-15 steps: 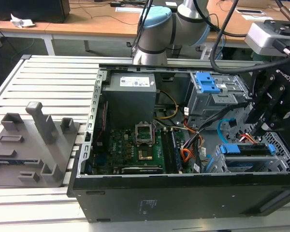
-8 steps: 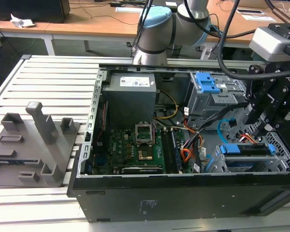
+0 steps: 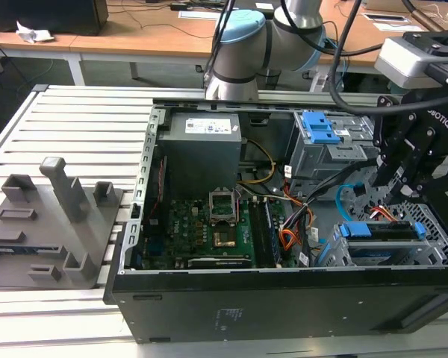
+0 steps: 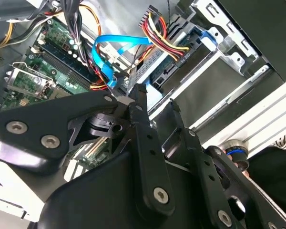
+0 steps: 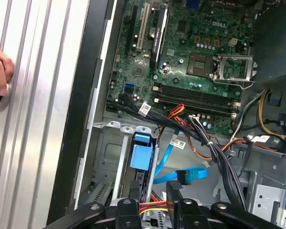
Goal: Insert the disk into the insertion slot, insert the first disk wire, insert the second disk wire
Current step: 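Insert the second disk wire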
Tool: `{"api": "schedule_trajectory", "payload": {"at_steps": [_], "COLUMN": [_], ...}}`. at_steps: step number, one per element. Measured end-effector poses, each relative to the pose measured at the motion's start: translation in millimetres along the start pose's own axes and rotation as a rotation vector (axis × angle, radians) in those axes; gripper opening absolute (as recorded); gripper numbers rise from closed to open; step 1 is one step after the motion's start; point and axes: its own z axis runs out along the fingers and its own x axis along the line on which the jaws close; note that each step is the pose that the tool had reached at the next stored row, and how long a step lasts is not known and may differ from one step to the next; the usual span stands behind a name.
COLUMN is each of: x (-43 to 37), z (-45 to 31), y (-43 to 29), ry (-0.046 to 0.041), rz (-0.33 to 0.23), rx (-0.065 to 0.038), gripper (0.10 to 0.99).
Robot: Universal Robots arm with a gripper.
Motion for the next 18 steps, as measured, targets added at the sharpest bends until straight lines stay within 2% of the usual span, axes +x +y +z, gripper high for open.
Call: {"api": "schedule_trajectory", "payload": {"at_steps": [4, 5, 7, 9, 11, 12, 15, 18], "x": [-14.3, -20.0, -26.2, -27.5, -30.4, -31.6, -33.2, -33.3], "z": [5.2, 6.6, 10.6, 12.1, 15.4, 18.4, 24.8, 27.3], "y": [0.4, 2.2, 8.1, 9.8, 10.1, 9.9, 9.4, 9.3], "ry": [-0.0001, -0.0001, 0.0032, 0.0083, 0.0257, 0.0288, 0.0292, 0.0297], "rz": [-0.002, -0.002, -0.003, -0.005, -0.024, -0.034, -0.045, -0.048], "rx": [0.000, 0.000, 0.000, 0.000, -0.003, -0.003, -0.002, -0.002], "gripper": [0.361, 0.361, 0.361, 0.361, 0.361, 0.361, 0.361, 0.361]}}
